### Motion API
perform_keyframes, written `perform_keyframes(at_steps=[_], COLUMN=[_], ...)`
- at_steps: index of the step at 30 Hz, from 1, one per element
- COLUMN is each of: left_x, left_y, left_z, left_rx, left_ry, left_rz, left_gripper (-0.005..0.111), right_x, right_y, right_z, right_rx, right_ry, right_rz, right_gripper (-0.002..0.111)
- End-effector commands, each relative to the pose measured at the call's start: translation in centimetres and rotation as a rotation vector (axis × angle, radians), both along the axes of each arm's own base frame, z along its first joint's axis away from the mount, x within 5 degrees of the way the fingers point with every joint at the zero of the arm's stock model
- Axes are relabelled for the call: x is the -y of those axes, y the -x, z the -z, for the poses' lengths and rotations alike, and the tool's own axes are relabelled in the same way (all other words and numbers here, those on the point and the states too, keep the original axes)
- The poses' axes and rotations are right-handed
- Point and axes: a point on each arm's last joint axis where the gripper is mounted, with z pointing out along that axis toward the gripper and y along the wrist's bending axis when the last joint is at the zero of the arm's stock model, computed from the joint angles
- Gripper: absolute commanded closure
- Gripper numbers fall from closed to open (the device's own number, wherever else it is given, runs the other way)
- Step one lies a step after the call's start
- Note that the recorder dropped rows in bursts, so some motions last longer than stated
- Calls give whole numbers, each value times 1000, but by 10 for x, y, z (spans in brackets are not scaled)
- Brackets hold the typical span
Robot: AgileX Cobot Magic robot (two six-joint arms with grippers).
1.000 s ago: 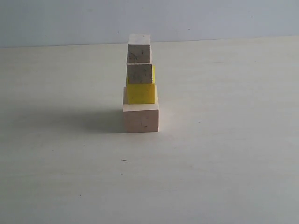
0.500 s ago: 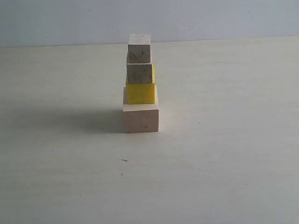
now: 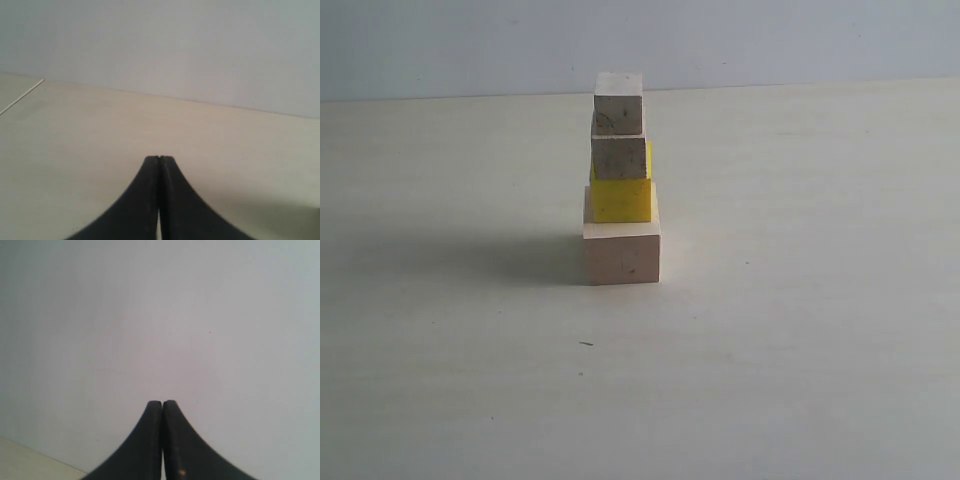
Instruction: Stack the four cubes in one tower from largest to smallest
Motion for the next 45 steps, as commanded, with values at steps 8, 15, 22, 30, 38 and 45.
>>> perform_keyframes(at_steps=[8,15,22,30,38,45], left_x=[-1,-3,-3,-3,-3,-3], left_y=[4,7,8,8,8,8], left_z=[45,47,50,50,50,50], left_rx=[-46,-59,-88,-88,-88,-88], left_ry=[-79,-160,-165,-160,-160,-160], left_rz=[3,5,2,1,1,1], left_gripper=[107,107,107,107,107,107], right_x=[0,0,0,0,0,0], right_y=[0,0,0,0,0,0], right_z=[1,1,1,1,1,1], right_rx=[-2,-2,-2,-2,-2,-2], right_ry=[1,1,1,1,1,1], right_rz=[4,4,4,4,4,4], right_gripper=[108,108,108,108,108,108])
